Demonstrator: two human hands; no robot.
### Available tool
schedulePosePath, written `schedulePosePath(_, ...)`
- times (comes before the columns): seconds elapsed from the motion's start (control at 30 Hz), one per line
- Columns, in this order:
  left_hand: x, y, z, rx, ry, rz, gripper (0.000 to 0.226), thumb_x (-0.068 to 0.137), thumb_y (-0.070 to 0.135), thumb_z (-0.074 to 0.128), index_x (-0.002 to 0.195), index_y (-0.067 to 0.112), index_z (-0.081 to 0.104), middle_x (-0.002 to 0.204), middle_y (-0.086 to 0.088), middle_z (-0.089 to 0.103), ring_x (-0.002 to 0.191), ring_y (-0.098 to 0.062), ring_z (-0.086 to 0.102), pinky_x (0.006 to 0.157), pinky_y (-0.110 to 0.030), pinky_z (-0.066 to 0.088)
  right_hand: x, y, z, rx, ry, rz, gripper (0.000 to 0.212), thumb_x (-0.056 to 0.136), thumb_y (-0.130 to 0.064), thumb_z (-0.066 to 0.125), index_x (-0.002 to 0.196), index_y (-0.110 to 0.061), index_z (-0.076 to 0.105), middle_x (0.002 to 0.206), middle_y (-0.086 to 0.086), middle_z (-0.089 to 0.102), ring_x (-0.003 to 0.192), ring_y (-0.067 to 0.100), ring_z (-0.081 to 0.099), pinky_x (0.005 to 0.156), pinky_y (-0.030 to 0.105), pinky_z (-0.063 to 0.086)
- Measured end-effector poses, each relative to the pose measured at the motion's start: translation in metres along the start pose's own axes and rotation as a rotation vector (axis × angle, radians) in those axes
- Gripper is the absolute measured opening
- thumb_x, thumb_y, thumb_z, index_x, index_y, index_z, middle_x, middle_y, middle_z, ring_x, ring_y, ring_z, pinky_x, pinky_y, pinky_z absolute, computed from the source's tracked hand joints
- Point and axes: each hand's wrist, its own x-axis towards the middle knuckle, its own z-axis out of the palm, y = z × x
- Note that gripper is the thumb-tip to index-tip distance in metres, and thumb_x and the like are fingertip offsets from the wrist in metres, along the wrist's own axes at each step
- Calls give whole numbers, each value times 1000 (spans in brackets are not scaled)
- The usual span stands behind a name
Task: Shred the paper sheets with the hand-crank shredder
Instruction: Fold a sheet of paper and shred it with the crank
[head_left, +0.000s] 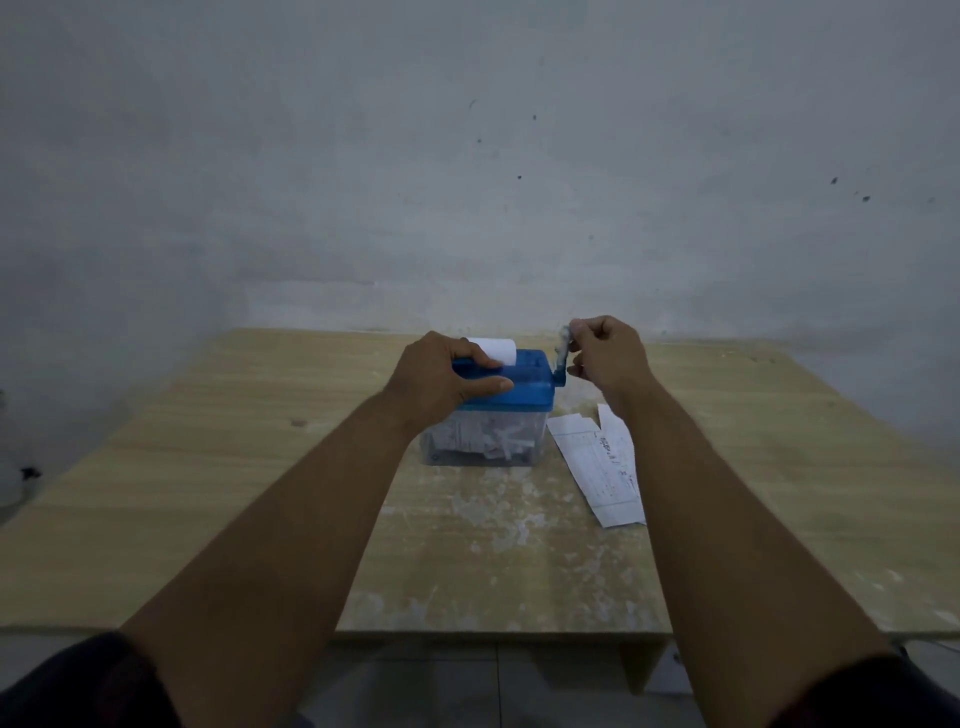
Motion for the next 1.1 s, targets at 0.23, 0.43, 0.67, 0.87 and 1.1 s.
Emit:
schedulePosePath(0.23, 0, -2, 2, -2, 21, 15, 34, 68, 54, 94, 95, 34, 85, 102, 18, 77, 93, 2, 70, 74, -10, 53, -16, 67, 13, -50, -88, 292, 14, 106, -12, 55, 102, -3, 65, 97, 20, 69, 70, 21, 57, 67, 35, 58)
schedulePosePath(0.43, -2, -1, 4, 3, 28, 22, 32, 68, 54, 94, 92, 35, 84, 101, 20, 77, 93, 5, 70, 75, -10, 53, -65, 75, 12, -11, 44, 240, 15, 100, -12, 55, 86, -10, 60, 82, 10, 62, 75, 23, 55, 68, 38, 56)
schedulePosePath(0.67, -1, 1, 3, -4, 17, 13, 31, 71, 50, 94, 96, 36, 85, 104, 19, 77, 97, 0, 71, 81, -19, 57, -85, 44, -3, 166, 67, 180, 18, 96, -1, 55, 82, -9, 64, 67, 5, 59, 61, 20, 49, 64, 39, 46)
schedulePosePath(0.87, 2, 1, 1, 37, 2, 38, 27, 74, 45, 94, 96, 33, 85, 98, 16, 78, 91, -1, 71, 72, -12, 51, -62, 2, -11, 113, 58, 26, 18, 104, -13, 55, 100, -9, 72, 72, 1, 66, 62, 16, 56, 60, 29, 52)
schedulePosePath(1.1, 1, 0, -1, 46, -6, 47, 28, 74, 44, 94, 99, 33, 86, 98, 20, 78, 92, 6, 70, 75, -6, 50, -5, -6, -3, 28, 10, 21, 27, 105, -35, 61, 104, -9, 70, 88, 4, 68, 75, 15, 61, 68, 30, 58)
